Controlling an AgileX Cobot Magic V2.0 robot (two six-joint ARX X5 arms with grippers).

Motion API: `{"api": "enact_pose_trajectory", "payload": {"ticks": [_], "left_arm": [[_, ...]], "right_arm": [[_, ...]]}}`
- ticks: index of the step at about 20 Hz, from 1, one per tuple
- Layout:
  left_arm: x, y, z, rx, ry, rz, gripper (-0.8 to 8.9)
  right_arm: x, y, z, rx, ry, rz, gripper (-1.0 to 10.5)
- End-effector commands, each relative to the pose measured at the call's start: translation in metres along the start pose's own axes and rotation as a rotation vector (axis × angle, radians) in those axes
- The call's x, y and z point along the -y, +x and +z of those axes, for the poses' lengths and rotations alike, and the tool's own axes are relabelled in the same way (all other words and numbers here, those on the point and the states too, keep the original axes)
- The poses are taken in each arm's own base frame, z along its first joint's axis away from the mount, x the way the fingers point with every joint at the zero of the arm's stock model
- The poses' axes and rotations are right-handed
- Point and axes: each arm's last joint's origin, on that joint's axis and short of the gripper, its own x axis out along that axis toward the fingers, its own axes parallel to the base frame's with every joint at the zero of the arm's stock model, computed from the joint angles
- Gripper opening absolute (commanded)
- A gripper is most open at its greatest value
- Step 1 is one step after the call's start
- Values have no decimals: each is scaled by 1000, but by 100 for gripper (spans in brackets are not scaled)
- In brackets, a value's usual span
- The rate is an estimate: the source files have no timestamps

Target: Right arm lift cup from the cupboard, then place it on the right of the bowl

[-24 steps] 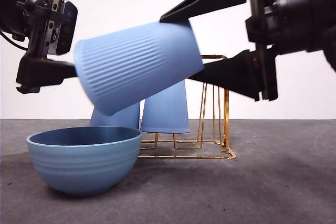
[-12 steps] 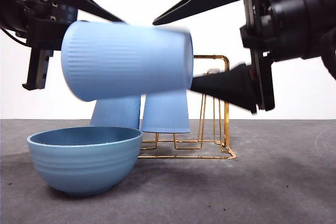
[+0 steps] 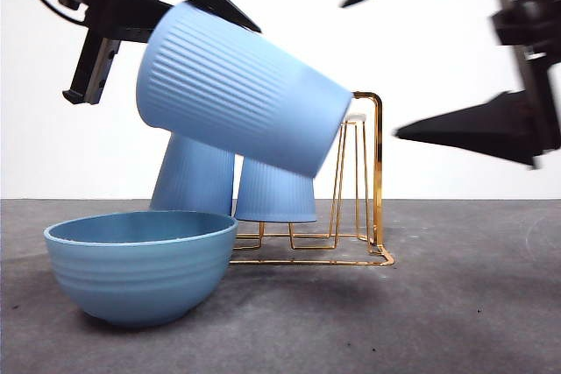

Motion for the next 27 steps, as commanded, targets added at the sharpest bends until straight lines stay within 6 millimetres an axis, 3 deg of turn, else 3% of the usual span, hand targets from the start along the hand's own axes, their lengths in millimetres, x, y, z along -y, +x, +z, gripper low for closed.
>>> {"api": "enact_pose_trajectory", "payload": {"ticks": [1,14,17,20,27], "left_arm": [[12,10,3,-3,32,60,9],[47,82,27,-185,182,360,9],[57,109,38,-265,257,512,9],[60,133,40,-344,339,637,9],[57,175,28,-436,513,849,9]], "right_arm": [[-6,-15,-2,0,-57,-39,543],[-61,-96,-10,26,-271,-358,543],[-77,-115,-10,45,-323,-398,543],[-86,-123,-9,79,-347,-377,543],[-86,-124,-10,74,-344,-380,544]]}}
